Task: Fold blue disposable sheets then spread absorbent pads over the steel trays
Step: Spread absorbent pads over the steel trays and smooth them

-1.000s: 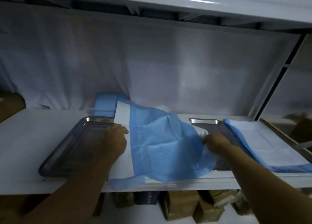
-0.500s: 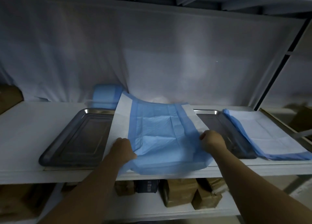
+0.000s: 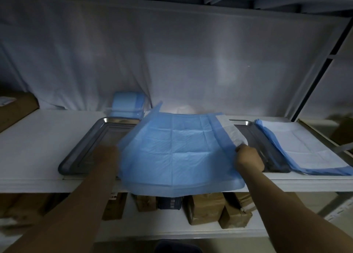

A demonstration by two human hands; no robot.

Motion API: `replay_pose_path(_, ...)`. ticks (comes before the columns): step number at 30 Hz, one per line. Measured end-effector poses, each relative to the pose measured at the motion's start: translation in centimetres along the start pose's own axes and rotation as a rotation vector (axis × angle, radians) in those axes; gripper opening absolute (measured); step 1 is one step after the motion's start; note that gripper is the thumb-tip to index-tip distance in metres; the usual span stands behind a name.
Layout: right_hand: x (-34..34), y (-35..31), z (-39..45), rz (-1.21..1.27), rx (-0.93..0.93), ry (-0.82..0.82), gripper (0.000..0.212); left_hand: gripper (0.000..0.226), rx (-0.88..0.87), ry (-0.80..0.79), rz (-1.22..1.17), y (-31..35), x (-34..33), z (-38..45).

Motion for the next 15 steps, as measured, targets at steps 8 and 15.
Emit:
replay_pose_path(8, 3.8, 1.8, 0.0, 0.013, -0.066, 0.104, 0.034, 0.037, 0.022, 0.373, 0.324, 2.4, 1.9, -3.9)
replay_pose_path(15, 4.5, 1.3, -0.8, 0.095, 0.031, 0.126, 0.054, 0.046, -0.864, -0.366, 0.528, 10.9, -12.2, -11.3)
Point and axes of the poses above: each hand's wrist, its own z-axis towards the middle knuckle, its own x-axis out of the back of the hand, y = z × x, the point moved 8 cm from there along z, towards the middle knuckle, and after that the axes turned 3 degrees about -x, right-handed, at the moved point
